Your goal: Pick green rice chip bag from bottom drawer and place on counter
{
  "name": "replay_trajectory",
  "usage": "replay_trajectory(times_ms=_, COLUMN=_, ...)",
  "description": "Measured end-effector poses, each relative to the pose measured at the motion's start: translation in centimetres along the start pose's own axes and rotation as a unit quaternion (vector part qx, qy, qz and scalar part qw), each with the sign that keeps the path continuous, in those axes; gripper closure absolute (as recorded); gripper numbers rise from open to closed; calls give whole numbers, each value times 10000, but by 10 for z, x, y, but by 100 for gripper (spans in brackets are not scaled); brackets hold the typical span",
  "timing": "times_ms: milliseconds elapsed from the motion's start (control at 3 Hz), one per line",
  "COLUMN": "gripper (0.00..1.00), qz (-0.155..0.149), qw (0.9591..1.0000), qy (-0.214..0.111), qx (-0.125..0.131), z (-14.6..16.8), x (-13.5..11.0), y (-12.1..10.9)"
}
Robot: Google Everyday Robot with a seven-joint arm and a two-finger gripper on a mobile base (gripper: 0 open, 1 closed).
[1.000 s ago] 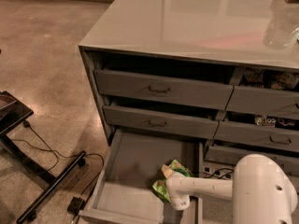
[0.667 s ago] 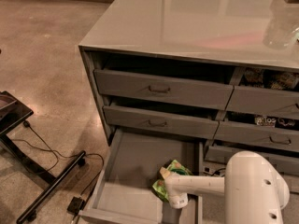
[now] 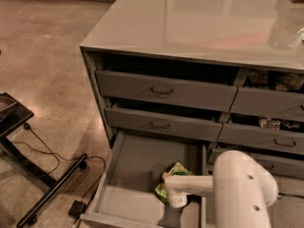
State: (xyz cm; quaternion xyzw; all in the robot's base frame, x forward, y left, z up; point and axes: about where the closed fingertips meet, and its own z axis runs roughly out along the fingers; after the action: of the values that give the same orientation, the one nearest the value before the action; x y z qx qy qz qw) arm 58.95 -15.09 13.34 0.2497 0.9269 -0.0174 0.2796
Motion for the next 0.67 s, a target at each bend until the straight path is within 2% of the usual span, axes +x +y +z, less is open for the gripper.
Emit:
replay_trajectory(times_ms=333, gripper=0, qz=-140, qw=9987, qy=197, qx=443, z=37, x=16, y=-15)
replay_trajectory(times_ms=667, gripper=0, qz=-178, qw=9980, qy=243, qx=559, z=44, x=19, y=-19)
